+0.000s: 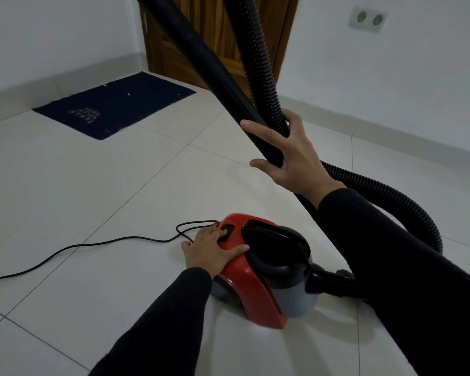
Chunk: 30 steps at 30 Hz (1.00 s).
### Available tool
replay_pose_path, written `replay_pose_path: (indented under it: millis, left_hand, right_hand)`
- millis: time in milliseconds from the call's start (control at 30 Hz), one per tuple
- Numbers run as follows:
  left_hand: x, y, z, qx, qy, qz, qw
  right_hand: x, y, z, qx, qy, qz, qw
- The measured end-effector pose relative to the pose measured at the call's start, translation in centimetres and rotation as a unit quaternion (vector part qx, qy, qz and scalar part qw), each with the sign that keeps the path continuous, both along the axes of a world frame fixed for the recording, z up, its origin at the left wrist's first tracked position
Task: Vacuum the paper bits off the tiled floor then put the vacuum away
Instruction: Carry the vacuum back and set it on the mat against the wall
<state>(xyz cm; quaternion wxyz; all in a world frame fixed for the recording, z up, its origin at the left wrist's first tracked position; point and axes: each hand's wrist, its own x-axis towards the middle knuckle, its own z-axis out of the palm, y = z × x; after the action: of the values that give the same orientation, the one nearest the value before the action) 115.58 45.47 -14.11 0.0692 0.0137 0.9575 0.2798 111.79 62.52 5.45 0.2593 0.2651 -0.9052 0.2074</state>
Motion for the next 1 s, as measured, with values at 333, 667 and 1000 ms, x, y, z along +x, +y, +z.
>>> replay_pose_path:
  millis: [333,667,1000]
  left_hand:
    - [0.4,-0.1,0.1,0.056,-0.031,-0.024,0.998]
    - [-0.3,0.7,2.0,0.262,-0.017,-0.124,0.957]
    - [-3.4,3.4,4.5,0.141,-0.058,-0.27,0.951]
  right_hand:
    - [0.7,-1.1,-0.5,0.018,0.004,0.0,1.0]
    - [1.4,-1.8,-0.4,0.021,0.011,0.002,1.0]
    - [1.4,-1.0,0.0,0.02,0.017,-0.004,1.0]
